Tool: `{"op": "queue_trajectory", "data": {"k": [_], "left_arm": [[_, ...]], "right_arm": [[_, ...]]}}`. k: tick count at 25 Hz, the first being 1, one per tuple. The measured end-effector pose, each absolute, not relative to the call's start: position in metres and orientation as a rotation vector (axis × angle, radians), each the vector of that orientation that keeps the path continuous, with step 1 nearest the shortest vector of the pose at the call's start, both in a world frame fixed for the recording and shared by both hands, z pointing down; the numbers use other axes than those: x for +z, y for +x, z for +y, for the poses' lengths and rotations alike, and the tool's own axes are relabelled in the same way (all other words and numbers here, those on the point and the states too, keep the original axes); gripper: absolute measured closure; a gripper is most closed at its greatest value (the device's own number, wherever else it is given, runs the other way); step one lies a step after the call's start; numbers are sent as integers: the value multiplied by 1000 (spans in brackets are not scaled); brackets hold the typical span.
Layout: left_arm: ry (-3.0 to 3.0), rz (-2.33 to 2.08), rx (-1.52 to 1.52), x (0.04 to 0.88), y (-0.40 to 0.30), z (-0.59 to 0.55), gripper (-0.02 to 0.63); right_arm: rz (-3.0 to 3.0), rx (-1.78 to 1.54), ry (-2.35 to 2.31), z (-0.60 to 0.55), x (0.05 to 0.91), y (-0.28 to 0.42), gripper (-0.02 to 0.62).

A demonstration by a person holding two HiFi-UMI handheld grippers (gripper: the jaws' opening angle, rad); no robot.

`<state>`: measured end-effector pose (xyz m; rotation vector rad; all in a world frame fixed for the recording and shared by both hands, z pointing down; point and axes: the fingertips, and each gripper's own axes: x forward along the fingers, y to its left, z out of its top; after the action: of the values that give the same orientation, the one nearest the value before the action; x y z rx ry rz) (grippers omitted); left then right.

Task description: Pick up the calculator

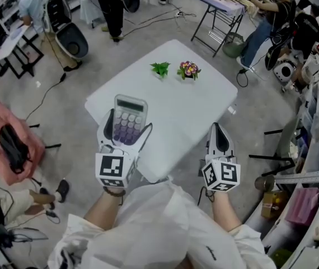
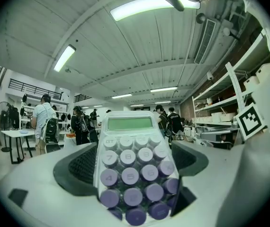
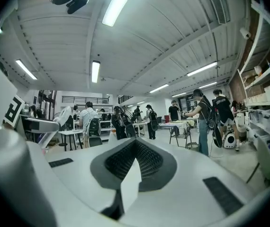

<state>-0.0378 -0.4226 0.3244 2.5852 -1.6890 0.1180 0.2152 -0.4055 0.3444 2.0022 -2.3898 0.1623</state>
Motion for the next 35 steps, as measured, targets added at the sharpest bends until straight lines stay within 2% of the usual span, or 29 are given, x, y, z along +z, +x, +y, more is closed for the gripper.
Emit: {"op": "queue_trajectory", "data": {"k": [35], "left_arm": [[2563, -1698, 123, 328, -39, -429, 98]], "right_arm": [[-2437, 152, 2005, -405, 331, 208, 578]]}}
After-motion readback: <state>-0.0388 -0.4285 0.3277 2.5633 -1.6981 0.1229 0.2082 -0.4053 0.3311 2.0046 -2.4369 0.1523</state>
